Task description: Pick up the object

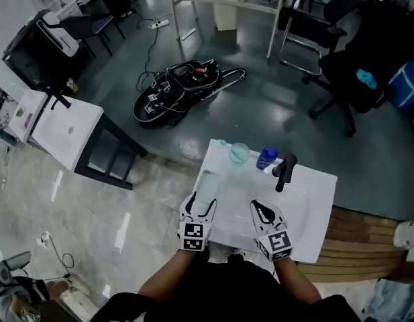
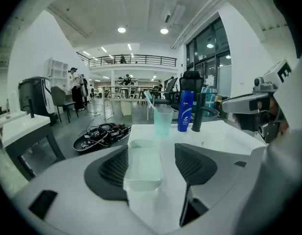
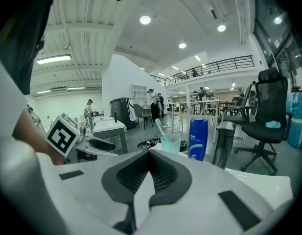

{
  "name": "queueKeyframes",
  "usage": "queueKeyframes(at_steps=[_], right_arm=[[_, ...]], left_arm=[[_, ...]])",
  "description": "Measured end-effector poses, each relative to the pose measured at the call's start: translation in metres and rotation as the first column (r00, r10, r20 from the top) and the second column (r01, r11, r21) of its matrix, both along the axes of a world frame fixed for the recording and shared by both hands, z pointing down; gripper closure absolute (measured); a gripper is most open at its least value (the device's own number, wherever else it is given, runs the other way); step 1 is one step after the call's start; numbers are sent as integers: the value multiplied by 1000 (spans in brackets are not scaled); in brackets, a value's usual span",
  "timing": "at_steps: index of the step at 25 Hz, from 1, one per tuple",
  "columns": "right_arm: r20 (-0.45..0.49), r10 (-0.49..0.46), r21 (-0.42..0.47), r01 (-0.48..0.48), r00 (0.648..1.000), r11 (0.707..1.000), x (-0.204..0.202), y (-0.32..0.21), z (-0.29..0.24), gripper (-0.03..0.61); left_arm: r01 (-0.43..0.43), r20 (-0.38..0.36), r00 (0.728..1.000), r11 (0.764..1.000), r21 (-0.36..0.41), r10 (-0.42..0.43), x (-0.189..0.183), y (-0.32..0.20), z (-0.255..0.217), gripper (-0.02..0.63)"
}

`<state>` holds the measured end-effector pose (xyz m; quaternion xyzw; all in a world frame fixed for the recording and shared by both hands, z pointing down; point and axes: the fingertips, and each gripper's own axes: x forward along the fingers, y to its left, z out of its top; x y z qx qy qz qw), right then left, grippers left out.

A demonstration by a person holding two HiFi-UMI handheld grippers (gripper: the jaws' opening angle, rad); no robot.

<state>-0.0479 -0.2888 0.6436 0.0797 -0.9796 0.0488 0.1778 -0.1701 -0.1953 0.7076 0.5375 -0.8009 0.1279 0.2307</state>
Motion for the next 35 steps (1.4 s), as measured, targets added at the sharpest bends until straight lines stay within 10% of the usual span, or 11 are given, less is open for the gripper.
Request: queueKeyframes(at_steps=[11,35], right_arm=[[-27,-23,-45,22,999,999,1,7,22,561],[-60,2,-102,-8,998,995,4,6,43,561]], left_arm=[[-4,-19,1000,994,-113,2,-8,2,45,155],[-39,-64,998,971,-234,25,-24,-13,81,192]])
